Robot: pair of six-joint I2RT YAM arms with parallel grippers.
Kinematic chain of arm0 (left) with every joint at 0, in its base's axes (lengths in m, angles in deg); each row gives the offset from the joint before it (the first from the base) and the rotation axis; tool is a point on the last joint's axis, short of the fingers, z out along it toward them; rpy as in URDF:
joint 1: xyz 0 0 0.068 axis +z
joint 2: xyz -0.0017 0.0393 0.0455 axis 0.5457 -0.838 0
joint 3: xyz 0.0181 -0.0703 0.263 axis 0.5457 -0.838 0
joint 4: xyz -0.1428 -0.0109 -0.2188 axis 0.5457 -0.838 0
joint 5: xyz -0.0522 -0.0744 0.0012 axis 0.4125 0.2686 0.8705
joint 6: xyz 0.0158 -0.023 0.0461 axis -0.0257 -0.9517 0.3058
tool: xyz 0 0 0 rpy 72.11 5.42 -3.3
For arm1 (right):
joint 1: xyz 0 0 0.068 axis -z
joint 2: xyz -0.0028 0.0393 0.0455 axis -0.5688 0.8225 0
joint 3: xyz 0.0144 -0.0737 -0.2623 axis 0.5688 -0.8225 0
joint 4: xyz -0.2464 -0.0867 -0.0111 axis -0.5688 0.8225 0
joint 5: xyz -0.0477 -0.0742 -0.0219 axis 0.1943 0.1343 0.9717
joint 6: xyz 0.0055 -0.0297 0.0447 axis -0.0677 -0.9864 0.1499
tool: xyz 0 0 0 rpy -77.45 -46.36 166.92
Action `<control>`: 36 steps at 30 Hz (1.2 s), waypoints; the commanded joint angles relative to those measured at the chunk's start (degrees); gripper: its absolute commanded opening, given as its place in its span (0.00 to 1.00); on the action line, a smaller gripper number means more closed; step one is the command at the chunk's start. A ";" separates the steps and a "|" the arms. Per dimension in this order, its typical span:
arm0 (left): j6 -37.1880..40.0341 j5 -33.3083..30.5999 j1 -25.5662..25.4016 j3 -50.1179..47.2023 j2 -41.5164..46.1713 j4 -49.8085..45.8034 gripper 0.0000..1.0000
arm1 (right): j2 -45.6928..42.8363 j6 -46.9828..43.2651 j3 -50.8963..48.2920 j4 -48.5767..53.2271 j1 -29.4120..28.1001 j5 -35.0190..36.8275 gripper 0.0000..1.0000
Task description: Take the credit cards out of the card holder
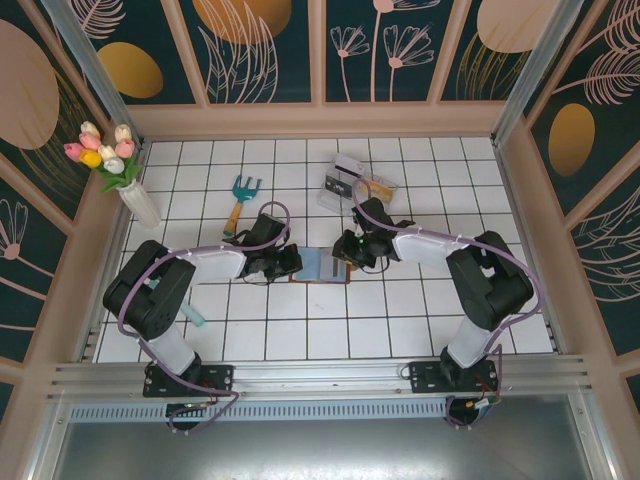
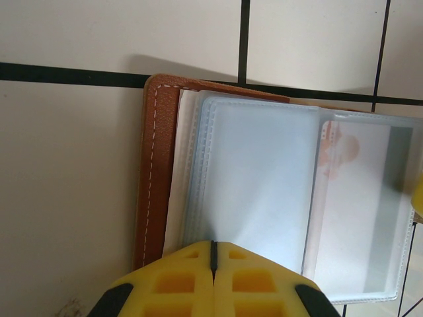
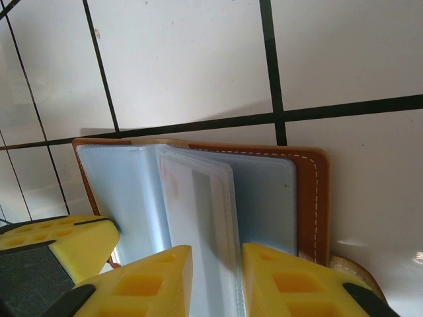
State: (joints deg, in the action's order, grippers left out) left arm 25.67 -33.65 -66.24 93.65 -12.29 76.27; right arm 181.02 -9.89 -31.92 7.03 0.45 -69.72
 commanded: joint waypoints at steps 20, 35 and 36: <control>1.01 -1.85 -0.08 -0.98 -0.35 -2.60 0.00 | -0.97 -1.24 1.01 1.82 -0.38 1.71 0.20; 1.06 -1.76 -0.06 -1.05 -0.41 -2.52 0.00 | -1.99 -1.51 1.05 0.14 -0.66 -0.67 0.10; 1.12 -1.69 -0.08 -0.99 -0.47 -2.51 0.00 | -2.34 -1.60 0.89 -0.98 -0.75 -1.97 0.09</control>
State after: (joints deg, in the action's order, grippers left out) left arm 25.69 -33.85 -66.24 93.65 -12.29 76.27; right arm 180.99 -10.28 -31.88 8.03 0.43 -68.73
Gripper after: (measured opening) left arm 0.057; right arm 0.097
